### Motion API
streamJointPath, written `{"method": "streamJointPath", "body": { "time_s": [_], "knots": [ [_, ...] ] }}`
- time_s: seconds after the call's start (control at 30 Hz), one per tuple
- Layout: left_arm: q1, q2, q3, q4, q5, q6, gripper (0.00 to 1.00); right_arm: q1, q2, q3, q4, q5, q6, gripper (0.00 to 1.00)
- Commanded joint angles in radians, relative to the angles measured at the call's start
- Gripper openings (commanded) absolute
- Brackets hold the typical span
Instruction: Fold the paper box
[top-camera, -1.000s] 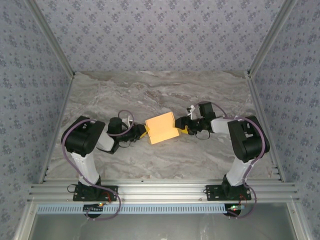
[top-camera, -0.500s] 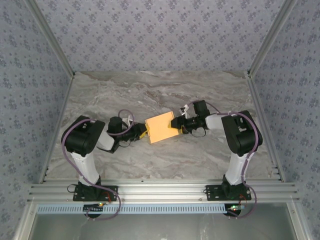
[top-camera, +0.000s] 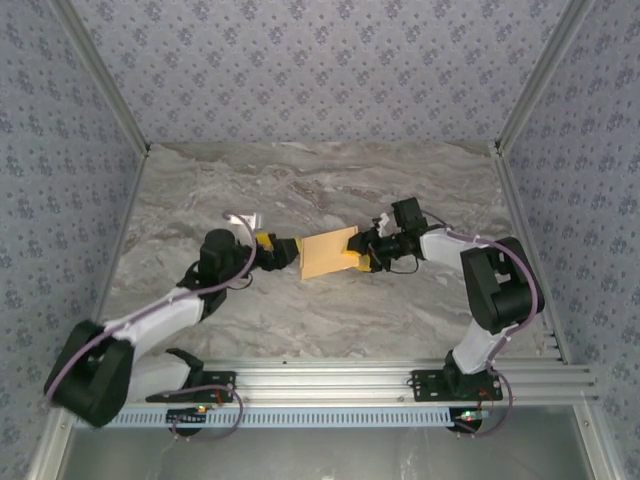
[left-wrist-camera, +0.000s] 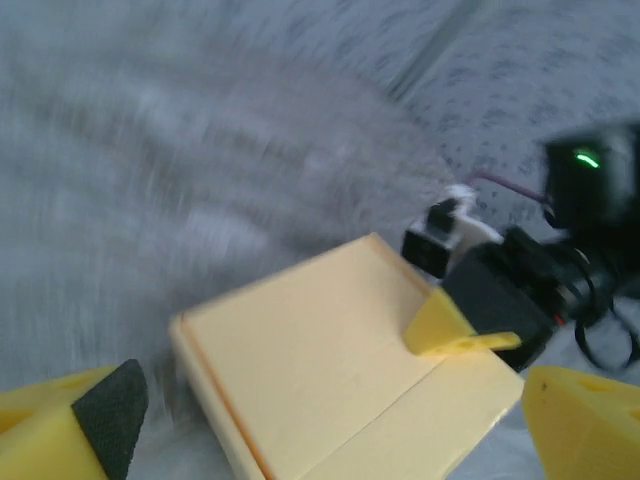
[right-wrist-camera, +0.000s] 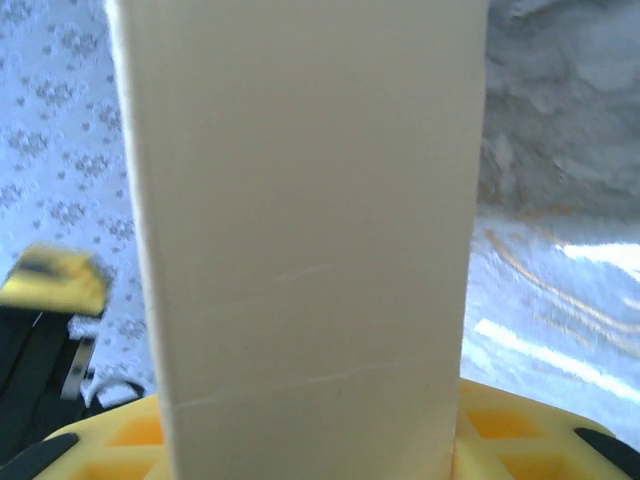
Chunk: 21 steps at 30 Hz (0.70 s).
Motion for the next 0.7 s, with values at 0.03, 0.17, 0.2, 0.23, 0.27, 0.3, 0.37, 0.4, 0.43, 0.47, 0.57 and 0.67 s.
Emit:
{"method": "streamJointPath", "body": {
  "time_s": [0.03,0.17,0.2,0.23,0.27,0.3,0.37,0.4,0.43,0.47,0.57,0.67],
  "knots": [
    [-0.05,-0.046,-0.149,0.118,-0.092,0.563,0.99,-0.018,-0.053,-0.008,-0.131,0.041,0.167,0.44],
    [-0.126,-0.07,-0.17,0.048,0.022,0.859,0.99,-0.035,-0.067,0.004,-0.158,0.03,0.219,0.44],
    [-0.152,-0.078,-0.191,0.071,0.018,0.93,0.99,-0.036,-0.067,0.008,-0.164,0.025,0.22,0.44],
    [-0.169,-0.082,-0.202,0.088,-0.009,0.97,0.99,-0.038,-0.066,0.014,-0.179,0.024,0.216,0.44],
    [-0.18,-0.087,-0.201,0.077,-0.024,1.004,0.99,-0.039,-0.064,0.023,-0.206,0.024,0.208,0.43],
    [-0.187,-0.09,-0.191,0.045,-0.032,1.04,0.99,-0.039,-0.063,0.03,-0.224,0.024,0.199,0.42],
    [-0.201,-0.079,-0.161,-0.032,-0.048,1.109,0.99,-0.037,-0.063,0.042,-0.26,0.022,0.18,0.42],
    [-0.205,-0.061,-0.144,-0.059,-0.054,1.131,0.98,-0.038,-0.062,0.046,-0.27,0.018,0.176,0.42],
    [-0.206,-0.041,-0.135,-0.06,-0.054,1.143,0.98,-0.038,-0.063,0.049,-0.272,0.015,0.172,0.42],
    [-0.206,-0.011,-0.128,-0.056,-0.055,1.17,0.98,-0.038,-0.062,0.05,-0.277,0.013,0.172,0.42],
    [-0.209,0.083,-0.115,0.01,-0.074,1.211,0.94,-0.036,-0.061,0.048,-0.276,0.01,0.185,0.41],
    [-0.216,0.202,-0.104,0.131,-0.126,1.246,0.92,-0.028,-0.067,0.037,-0.25,0.007,0.212,0.41]
  ]
}}
